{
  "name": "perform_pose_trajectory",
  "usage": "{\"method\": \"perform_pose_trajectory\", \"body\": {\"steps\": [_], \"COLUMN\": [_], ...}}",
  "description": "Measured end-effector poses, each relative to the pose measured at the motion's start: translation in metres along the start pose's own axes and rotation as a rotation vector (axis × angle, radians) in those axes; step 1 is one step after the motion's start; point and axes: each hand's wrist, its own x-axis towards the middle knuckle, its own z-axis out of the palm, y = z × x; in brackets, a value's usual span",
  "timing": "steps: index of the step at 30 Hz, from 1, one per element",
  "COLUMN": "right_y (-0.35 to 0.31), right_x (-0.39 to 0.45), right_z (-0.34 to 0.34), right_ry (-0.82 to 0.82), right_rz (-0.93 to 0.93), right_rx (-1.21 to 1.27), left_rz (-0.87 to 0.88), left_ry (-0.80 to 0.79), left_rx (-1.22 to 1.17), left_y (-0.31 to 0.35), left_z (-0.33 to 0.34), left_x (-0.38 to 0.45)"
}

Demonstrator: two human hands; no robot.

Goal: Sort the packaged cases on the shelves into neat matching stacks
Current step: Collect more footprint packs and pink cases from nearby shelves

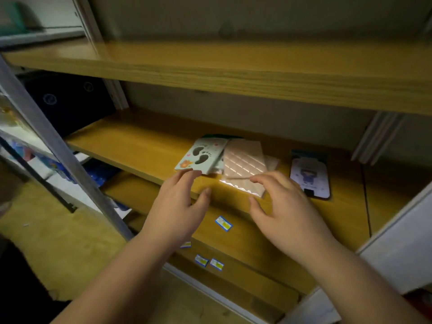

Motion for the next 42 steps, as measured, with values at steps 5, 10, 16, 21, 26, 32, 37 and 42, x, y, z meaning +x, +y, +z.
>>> {"method": "perform_pose_trajectory", "body": {"steps": [5,10,16,21,26,32,37,42], "right_y": [-0.001,-0.008,-0.024,-0.026,-0.011,0.003,0.011,0.018], "right_x": [0.011,0.023,0.029,0.032,0.048,0.094,0.104,0.1], "right_z": [0.012,0.026,0.039,0.046,0.053,0.073,0.071,0.039], "right_ry": [0.029,0.08,0.113,0.121,0.124,0.091,0.032,-0.027], "right_rz": [0.114,0.22,0.29,0.343,0.514,0.726,0.807,0.933], "right_rx": [-0.044,-0.095,-0.121,-0.158,-0.211,-0.303,-0.325,-0.087], "left_rz": [-0.075,-0.173,-0.1,-0.015,-0.235,-0.408,-0.448,-0.422], "left_ry": [-0.117,-0.319,-0.28,-0.127,-0.218,-0.242,-0.238,-0.268], "left_rx": [0.141,0.446,0.232,0.013,-0.571,-1.009,-1.132,-1.158], "left_y": [-0.036,-0.058,-0.067,-0.083,-0.101,-0.116,-0.118,-0.112], "left_z": [0.012,0.028,0.031,0.02,0.007,-0.001,-0.003,0.0], "left_x": [0.065,0.121,0.144,0.16,0.167,0.156,0.154,0.154]}}
